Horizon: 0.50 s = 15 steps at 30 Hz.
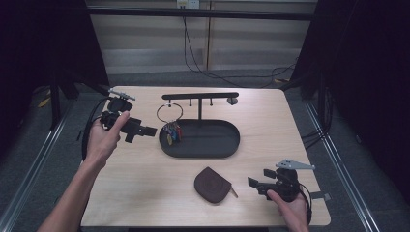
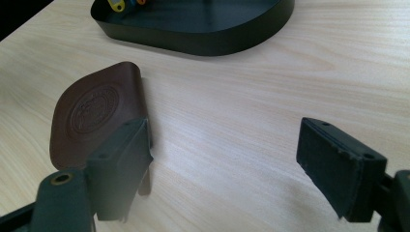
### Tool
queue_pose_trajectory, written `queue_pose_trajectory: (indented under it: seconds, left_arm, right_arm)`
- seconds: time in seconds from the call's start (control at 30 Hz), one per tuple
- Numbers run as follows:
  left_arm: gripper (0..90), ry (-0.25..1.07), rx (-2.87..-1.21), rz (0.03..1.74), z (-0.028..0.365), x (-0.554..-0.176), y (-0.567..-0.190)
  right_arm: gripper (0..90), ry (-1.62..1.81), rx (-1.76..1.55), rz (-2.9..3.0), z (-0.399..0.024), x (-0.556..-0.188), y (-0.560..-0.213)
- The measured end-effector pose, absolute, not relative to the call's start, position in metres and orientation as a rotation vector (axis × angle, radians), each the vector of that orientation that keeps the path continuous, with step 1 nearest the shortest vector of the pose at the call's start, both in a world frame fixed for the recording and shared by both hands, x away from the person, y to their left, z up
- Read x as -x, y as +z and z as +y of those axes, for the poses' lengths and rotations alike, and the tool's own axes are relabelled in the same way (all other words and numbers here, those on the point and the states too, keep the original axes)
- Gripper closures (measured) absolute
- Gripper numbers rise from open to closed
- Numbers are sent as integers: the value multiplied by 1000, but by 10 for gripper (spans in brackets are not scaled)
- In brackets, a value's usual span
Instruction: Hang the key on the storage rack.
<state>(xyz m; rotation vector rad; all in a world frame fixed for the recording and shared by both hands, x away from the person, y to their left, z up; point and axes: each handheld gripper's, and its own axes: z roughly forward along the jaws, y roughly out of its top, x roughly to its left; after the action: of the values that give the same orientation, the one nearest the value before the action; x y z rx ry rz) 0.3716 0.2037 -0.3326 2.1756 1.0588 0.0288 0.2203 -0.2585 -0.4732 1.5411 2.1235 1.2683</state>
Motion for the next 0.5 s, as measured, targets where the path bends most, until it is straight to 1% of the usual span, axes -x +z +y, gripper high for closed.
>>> queue_pose_trajectory:
  seconds: [0.03, 0.07, 0.13, 0.2, 0.4, 0.43, 0.5]
  left_arm:
    - [207, 39, -2192, 1056, 204, -370, -334]
    - [218, 50, -2172, 1058, 205, -367, -336]
    - [221, 48, -2163, 1048, 205, -362, -340]
    - [221, 83, -2167, 1037, 205, -356, -345]
    - [221, 77, -2166, 1030, 209, -341, -362]
    - [221, 93, -2170, 1035, 210, -337, -366]
    - [221, 77, -2151, 1043, 211, -333, -372]
  right_arm:
    - [199, 1268, -1542, 2123, -258, -220, -473]
    - [199, 1267, -1543, 2124, -258, -221, -473]
    - [199, 1268, -1546, 2124, -258, -221, -473]
    - [197, 1268, -1545, 2129, -258, -222, -474]
    - [195, 1274, -1544, 2133, -257, -223, -474]
    - [194, 1273, -1545, 2134, -257, -223, -474]
    - [183, 1273, -1550, 2129, -257, -224, -474]
